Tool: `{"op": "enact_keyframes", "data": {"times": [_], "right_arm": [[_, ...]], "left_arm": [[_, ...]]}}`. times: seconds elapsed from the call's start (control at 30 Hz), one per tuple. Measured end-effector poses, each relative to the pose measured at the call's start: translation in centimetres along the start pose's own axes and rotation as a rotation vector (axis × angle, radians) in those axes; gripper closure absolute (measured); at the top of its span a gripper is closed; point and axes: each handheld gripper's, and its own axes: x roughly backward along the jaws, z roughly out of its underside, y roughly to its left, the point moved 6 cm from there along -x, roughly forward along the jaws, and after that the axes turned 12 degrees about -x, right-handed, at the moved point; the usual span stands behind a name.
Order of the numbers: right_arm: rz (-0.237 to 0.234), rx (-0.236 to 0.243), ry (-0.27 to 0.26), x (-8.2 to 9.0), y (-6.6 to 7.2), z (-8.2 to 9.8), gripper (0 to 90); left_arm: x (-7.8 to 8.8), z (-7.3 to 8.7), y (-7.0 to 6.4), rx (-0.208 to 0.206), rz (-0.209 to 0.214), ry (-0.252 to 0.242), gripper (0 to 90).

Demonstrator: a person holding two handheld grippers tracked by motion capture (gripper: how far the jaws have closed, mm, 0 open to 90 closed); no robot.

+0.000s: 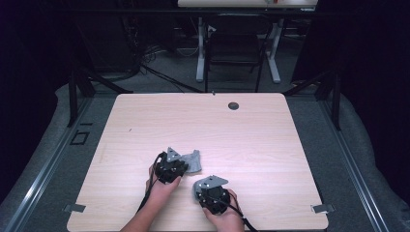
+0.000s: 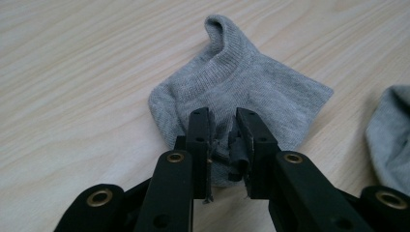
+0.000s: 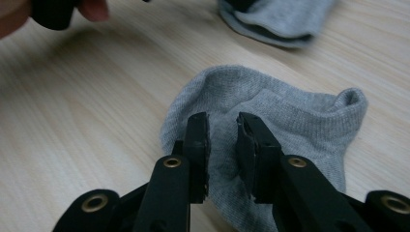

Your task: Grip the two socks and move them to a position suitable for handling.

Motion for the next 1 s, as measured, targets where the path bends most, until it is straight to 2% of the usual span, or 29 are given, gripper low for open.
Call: {"op": "enact_keyframes", "data": {"times": [0.13,0.27,0.37,0.47,0.57,0.7,0.87,0.93,1.0], "right_arm": [[0.003,0.02,0.0,-0.2,0.9,0.1,73.0],[-0.011,0.009,-0.008,-0.5,1.4,-0.1,72.6],[-0.021,0.0,-0.01,-0.5,1.7,-0.2,70.3],[-0.022,0.013,-0.048,0.3,1.7,-0.7,70.5],[-0.013,0.03,-0.067,1.4,1.3,-1.0,73.3],[-0.021,0.042,-0.068,2.1,1.0,-1.1,74.2],[-0.024,0.099,-0.059,1.7,1.8,-0.4,71.9],[-0.007,0.126,-0.052,1.4,2.0,-0.2,71.3],[0.0,0.138,-0.044,1.1,2.1,0.0,70.1]], "left_arm": [[-0.2,-0.2,-0.3,0.002,0.014,-0.014,75.9],[0.3,-0.4,-0.1,0.011,0.014,-0.038,69.3],[1.5,-0.6,0.1,0.028,0.032,-0.063,67.4],[3.3,-0.4,0.1,0.019,0.043,-0.079,65.5],[5.0,0.2,0.0,0.037,0.072,-0.097,65.5],[6.7,0.9,-1.2,0.033,0.104,-0.102,65.8],[7.6,1.9,-2.6,0.008,0.127,-0.084,67.1],[8.0,2.3,-2.9,-0.01,0.118,-0.086,65.8],[8.1,2.6,-2.9,-0.005,0.102,-0.088,61.5]]}}
